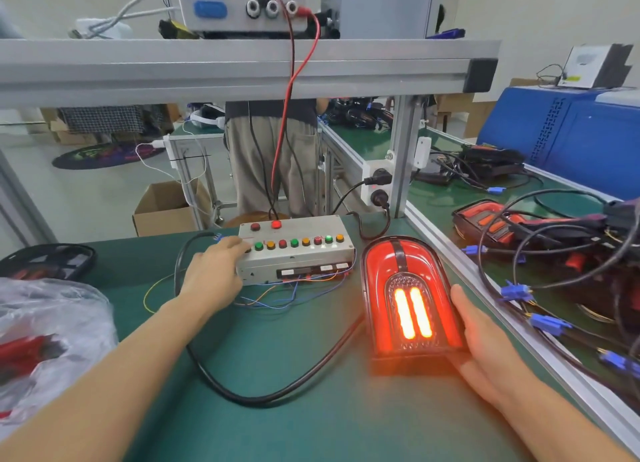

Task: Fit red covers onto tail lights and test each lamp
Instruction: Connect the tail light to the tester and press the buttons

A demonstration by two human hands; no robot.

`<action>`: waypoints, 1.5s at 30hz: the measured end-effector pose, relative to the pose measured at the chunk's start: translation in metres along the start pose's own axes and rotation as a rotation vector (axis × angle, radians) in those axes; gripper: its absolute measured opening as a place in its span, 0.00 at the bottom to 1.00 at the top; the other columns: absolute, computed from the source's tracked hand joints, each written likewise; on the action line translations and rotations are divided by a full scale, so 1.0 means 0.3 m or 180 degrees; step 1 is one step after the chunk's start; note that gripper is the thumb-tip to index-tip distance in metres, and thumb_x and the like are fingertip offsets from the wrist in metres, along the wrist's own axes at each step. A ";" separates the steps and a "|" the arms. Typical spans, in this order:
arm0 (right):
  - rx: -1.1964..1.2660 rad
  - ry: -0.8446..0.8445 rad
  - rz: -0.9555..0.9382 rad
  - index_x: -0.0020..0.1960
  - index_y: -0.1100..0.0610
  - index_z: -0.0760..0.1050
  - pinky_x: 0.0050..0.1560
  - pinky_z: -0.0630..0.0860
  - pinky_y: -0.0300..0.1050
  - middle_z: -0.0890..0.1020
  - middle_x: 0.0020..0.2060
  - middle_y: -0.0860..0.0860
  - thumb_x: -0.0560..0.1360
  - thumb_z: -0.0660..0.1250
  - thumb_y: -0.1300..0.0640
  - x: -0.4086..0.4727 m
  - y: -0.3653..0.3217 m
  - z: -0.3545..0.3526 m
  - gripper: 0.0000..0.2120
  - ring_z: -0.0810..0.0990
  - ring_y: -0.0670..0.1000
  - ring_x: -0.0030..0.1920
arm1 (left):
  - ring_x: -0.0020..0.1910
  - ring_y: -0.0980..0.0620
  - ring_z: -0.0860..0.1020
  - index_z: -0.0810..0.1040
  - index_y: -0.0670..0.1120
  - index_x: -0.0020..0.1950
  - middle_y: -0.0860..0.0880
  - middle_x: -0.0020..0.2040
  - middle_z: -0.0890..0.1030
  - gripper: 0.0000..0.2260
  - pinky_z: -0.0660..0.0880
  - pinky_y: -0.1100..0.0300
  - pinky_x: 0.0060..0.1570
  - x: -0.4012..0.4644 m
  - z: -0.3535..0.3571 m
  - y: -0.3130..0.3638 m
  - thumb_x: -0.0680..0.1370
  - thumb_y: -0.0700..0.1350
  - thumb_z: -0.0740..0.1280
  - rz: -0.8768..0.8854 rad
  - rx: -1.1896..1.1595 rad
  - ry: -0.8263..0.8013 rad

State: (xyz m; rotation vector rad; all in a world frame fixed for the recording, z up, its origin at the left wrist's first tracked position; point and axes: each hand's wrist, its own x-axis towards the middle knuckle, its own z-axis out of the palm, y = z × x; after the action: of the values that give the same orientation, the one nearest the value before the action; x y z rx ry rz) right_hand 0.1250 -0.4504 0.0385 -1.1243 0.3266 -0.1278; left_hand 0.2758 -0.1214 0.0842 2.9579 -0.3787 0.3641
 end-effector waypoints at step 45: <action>-0.0173 -0.0141 0.0077 0.55 0.54 0.82 0.44 0.78 0.46 0.86 0.51 0.55 0.71 0.62 0.40 -0.018 -0.010 0.004 0.23 0.86 0.51 0.48 | 0.74 0.30 0.38 0.48 0.64 0.76 0.45 0.78 0.38 0.39 0.42 0.24 0.64 0.030 0.058 0.452 0.71 0.58 0.67 -0.0514 -0.0168 -0.0829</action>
State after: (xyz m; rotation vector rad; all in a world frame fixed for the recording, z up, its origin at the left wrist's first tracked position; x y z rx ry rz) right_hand 0.1206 -0.4491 0.0426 -1.1751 0.3058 -0.0729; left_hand 0.2523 -0.2563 0.0841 2.9620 -0.1706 -0.0500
